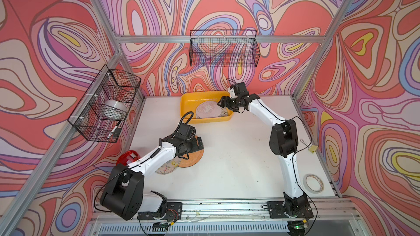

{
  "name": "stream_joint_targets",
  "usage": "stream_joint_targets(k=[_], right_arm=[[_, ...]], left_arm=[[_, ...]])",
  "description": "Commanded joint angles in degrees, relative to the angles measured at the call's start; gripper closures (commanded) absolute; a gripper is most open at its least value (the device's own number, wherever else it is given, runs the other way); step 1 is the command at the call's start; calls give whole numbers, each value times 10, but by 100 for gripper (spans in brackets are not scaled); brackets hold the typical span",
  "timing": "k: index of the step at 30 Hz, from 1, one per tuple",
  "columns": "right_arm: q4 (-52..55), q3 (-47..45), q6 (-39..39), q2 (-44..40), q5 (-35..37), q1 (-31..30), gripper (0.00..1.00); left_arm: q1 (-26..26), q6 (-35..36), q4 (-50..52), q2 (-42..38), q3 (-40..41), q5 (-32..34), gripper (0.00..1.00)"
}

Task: Put the coasters into the storage box
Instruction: Place the coaster in the storage box, then move the coaster to the center of the board.

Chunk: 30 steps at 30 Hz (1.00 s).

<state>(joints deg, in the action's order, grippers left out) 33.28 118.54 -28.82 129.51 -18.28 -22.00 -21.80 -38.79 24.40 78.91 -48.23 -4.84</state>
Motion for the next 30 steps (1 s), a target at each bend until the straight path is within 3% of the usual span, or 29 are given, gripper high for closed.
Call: stream_joint_targets(k=[1,11,22,30], right_arm=[[-34,-59,2,-60,-3,-2,21],[-60,-202,-3,-169,-8,-26,14],[-71,-253,-2,-215,-6,-32,11],[-70,-257,0,-228,-3,-32,10]], left_arm=[[44,23,36,19,-30,25,0],[159,66,26,122,-105,47,0],[187,100,38,238,-170,69,0],[188,92,36,279,-173,23,0]])
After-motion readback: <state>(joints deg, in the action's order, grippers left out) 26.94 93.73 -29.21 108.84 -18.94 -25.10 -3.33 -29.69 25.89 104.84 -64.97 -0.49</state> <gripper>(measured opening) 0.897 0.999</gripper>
